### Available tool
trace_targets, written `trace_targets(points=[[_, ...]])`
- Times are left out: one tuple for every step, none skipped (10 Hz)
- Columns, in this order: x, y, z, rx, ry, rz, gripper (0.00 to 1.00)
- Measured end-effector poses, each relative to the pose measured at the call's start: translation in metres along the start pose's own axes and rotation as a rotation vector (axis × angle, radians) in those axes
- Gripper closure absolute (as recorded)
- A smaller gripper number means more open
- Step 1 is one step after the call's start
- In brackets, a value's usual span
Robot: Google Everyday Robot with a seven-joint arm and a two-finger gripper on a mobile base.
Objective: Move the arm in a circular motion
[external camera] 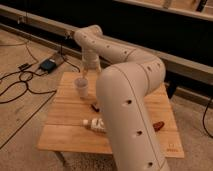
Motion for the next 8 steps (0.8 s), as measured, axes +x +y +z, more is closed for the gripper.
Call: trace_targets(points=[[0.006, 0.013, 0.002, -0.003, 0.006, -0.033, 0.35], [0.019, 0.029, 0.007, -0.013, 0.016, -0.074, 0.35], [0.036, 0.038, 0.010, -0.018, 0.029, -0.108, 0.35], [0.057, 0.045, 0.012, -0.026, 0.041, -0.137, 0.35], [0.077, 0.049, 0.012, -0.031, 0.047, -0.154, 0.35], [0.095, 0.048, 0.013, -0.031, 0.049, -0.159, 0.35], [0.112, 0.042, 0.012, -0.034, 0.046, -0.148, 0.35], [0.124, 0.033, 0.012, -0.031, 0.048, -0.128, 0.35]])
